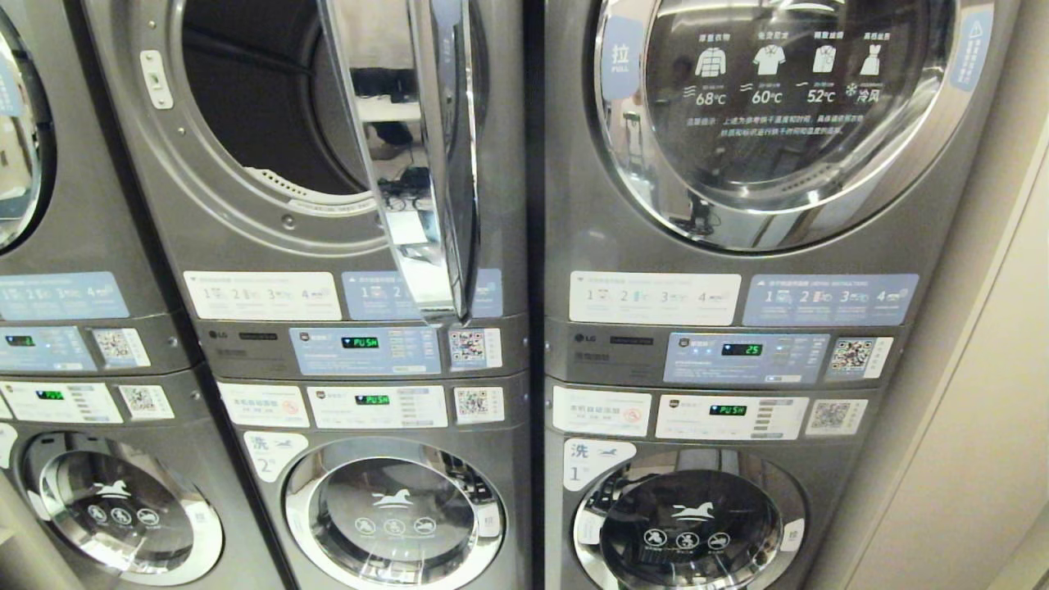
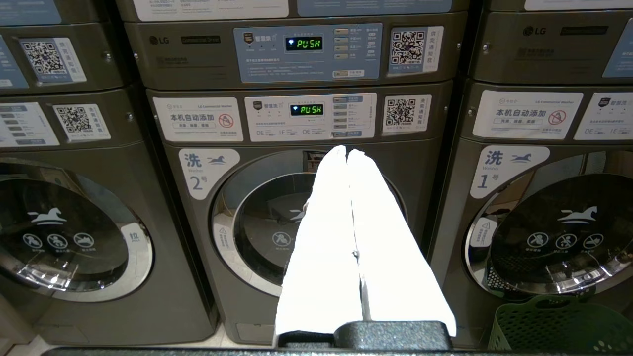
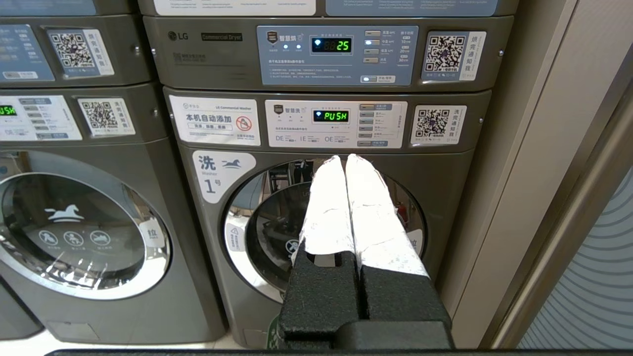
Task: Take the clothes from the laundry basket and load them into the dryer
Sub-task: Take the clothes out of the basket
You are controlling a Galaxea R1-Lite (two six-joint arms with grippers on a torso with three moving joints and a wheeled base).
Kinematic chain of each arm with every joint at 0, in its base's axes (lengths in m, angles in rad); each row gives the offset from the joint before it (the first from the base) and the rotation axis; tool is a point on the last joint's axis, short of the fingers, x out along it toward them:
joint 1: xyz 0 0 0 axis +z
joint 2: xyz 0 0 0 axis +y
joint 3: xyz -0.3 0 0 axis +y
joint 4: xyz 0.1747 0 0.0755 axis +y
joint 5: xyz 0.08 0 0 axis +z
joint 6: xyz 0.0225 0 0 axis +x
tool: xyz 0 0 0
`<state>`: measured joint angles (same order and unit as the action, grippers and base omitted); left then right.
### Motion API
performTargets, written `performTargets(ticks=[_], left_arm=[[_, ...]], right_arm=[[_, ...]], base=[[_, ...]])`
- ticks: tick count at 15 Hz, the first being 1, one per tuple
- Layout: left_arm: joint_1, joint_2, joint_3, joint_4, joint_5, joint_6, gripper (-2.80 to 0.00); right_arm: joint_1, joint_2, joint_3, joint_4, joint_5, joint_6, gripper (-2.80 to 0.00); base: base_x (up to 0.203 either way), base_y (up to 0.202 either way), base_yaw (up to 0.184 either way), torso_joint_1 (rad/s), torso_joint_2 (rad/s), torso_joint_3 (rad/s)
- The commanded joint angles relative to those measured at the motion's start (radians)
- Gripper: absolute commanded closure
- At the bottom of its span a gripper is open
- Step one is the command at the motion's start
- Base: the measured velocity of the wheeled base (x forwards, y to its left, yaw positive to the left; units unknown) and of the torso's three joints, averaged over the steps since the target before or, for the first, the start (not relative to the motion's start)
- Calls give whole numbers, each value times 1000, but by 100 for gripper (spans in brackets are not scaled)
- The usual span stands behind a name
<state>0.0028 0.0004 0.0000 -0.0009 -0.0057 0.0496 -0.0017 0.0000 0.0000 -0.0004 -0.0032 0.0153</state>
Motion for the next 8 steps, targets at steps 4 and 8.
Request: performTargets(ticks=[4, 8], left_arm=[[0, 0, 2, -1, -2, 0, 0], [0, 0, 2, -1, -3, 3, 0]], right_arm=[[0, 2, 0, 0, 0, 0, 0], [0, 0, 0, 0, 0, 0, 0]], base=[[0, 0, 0, -65, 135, 71], [0, 0, 0, -65, 148, 79]])
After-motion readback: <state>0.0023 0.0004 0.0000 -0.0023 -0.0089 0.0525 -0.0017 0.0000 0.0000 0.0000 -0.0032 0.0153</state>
